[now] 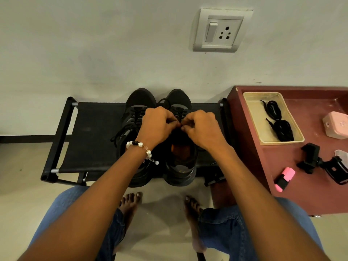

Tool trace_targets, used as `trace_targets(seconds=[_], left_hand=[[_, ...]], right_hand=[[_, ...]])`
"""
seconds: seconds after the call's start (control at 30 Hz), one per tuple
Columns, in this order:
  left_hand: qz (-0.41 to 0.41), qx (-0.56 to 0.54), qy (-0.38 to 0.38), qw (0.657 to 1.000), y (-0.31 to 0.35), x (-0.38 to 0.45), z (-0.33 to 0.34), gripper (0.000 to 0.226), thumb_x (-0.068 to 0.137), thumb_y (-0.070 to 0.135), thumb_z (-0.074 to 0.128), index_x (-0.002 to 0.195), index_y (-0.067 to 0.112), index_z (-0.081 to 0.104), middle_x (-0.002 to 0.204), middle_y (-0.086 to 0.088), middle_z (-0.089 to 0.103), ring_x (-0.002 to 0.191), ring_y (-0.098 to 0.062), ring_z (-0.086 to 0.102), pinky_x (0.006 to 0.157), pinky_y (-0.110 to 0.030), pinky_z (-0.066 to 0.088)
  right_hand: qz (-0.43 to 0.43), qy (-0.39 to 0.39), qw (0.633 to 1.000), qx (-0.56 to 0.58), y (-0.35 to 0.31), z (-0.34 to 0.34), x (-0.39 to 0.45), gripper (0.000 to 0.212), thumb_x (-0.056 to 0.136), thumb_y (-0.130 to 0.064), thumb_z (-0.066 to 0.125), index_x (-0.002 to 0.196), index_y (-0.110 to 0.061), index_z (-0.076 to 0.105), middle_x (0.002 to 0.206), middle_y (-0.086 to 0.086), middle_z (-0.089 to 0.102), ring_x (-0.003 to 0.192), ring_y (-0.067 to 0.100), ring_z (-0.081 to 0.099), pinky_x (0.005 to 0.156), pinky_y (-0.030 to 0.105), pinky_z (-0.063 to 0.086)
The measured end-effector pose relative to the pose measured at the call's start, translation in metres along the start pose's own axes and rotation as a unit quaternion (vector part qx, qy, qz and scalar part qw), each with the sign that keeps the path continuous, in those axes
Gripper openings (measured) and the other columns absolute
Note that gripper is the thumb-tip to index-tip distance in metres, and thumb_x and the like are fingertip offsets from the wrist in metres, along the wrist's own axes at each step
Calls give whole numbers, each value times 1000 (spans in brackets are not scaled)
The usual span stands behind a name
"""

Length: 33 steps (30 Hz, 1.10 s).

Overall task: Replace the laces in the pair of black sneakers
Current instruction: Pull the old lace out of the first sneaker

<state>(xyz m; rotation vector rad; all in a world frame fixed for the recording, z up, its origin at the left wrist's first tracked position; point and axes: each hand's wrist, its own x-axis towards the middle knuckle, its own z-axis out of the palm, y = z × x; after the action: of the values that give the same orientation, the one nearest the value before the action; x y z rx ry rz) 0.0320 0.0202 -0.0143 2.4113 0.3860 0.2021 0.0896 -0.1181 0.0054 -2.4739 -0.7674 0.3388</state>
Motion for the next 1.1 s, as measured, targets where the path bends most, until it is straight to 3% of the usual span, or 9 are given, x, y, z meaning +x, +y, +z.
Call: trace_targets(seconds=[0.2,0.37,0.47,0.53,0.67,0.77,0.87,1.0,1.1], left_hand=[[-33,31,-14,999,-1,-1,6,22,93,29,60,92,10,71,86,-5,69,76,-21,64,72,-40,55],[-161,-106,-49,980,-2,2,7,34,95,23,55,86,-9,64,84,-26,66,79,-40,65,72,-50,56],[-132,-152,-29,979,1,1,2,19,92,24,63,91,7,70,83,-10,69,75,-23,67,70,-34,58],[-62,-115,-40,991,1,-1,0,13,87,26,69,96,17,74,87,-1,72,78,-11,66,73,-25,55],[-43,-96,-15,994,0,-1,3,11,85,20,72,95,18,76,84,0,72,72,-7,64,72,-26,56],[-98,-167,-29,981,4,-2,3,9,89,15,68,93,11,74,83,-6,70,62,-10,60,58,-23,54],[-167,-269,-66,946,8,-3,2,11,94,15,61,94,8,70,82,-8,66,62,-10,54,53,-22,47],[-237,-347,-74,904,11,-2,2,14,98,12,54,95,10,67,81,-3,63,61,-7,51,48,-17,43],[-271,-386,-71,879,9,-1,2,17,99,12,50,90,14,64,82,1,66,58,-6,49,45,-17,40]], right_hand=[[29,13,999,22,-2,1,2,13,89,-10,58,86,-5,70,83,10,68,80,24,65,71,36,56],[122,-3,988,98,3,-1,3,18,86,-4,49,80,10,61,82,22,66,73,30,61,60,42,51],[113,2,985,131,3,-5,4,6,89,-8,57,90,-7,63,80,2,63,74,11,58,58,17,43],[83,-16,988,131,1,-5,5,10,90,-17,67,99,-15,64,82,-3,64,76,5,58,62,11,43],[47,-12,998,38,1,-2,4,11,87,-22,72,91,-12,74,85,4,68,84,17,64,77,30,54],[68,-4,995,72,0,-5,2,7,87,-15,71,86,-10,75,81,2,66,84,15,63,77,30,53],[175,-16,961,212,-1,-5,3,14,88,-7,65,82,4,70,78,11,65,80,15,59,69,31,47],[276,-56,886,370,-8,-7,3,23,92,-1,52,71,-6,61,66,8,54,62,16,53,50,21,41],[313,-55,842,437,-7,-9,4,23,95,-3,48,80,-11,63,77,3,57,69,13,52,59,27,45]])
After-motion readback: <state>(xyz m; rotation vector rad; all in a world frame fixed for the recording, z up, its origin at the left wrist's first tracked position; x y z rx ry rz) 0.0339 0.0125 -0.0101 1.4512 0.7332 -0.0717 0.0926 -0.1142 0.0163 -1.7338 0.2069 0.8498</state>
